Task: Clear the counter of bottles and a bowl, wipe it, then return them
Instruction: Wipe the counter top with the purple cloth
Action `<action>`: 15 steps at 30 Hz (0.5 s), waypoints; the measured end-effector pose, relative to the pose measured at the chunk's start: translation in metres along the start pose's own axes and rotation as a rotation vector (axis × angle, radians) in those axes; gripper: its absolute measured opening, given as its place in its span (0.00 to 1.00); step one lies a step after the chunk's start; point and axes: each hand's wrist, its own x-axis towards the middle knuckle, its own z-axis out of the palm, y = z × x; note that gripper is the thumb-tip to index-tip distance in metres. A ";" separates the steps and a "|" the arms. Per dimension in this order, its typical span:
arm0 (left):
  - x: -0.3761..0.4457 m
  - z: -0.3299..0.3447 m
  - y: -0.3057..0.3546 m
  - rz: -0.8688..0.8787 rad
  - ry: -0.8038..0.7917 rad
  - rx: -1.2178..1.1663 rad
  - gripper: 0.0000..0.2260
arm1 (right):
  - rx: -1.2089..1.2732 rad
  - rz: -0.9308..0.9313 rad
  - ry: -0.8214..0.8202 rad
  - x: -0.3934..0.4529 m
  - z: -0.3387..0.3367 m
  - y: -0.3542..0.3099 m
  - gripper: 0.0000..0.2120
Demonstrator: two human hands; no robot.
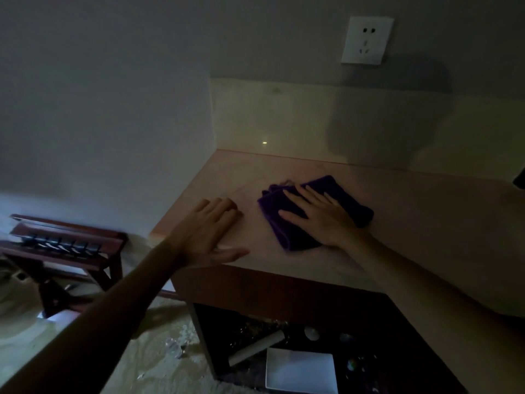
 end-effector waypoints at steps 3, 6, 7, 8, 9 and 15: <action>-0.001 0.006 -0.002 -0.010 0.033 -0.019 0.39 | 0.018 0.028 0.012 0.072 -0.002 0.010 0.36; 0.000 0.010 -0.007 -0.034 0.053 -0.063 0.41 | 0.000 0.049 0.013 0.137 -0.006 0.011 0.35; 0.001 0.011 -0.008 -0.034 0.061 -0.075 0.42 | 0.002 0.053 0.013 0.152 -0.007 0.010 0.35; 0.001 0.012 -0.009 -0.031 0.068 -0.085 0.42 | 0.005 0.060 0.013 0.162 -0.008 0.009 0.35; 0.002 0.012 -0.010 -0.030 0.075 -0.089 0.41 | 0.003 0.066 0.016 0.167 -0.008 0.008 0.35; 0.000 0.009 -0.007 -0.045 0.093 -0.076 0.40 | -0.015 0.088 0.033 0.124 0.000 -0.021 0.36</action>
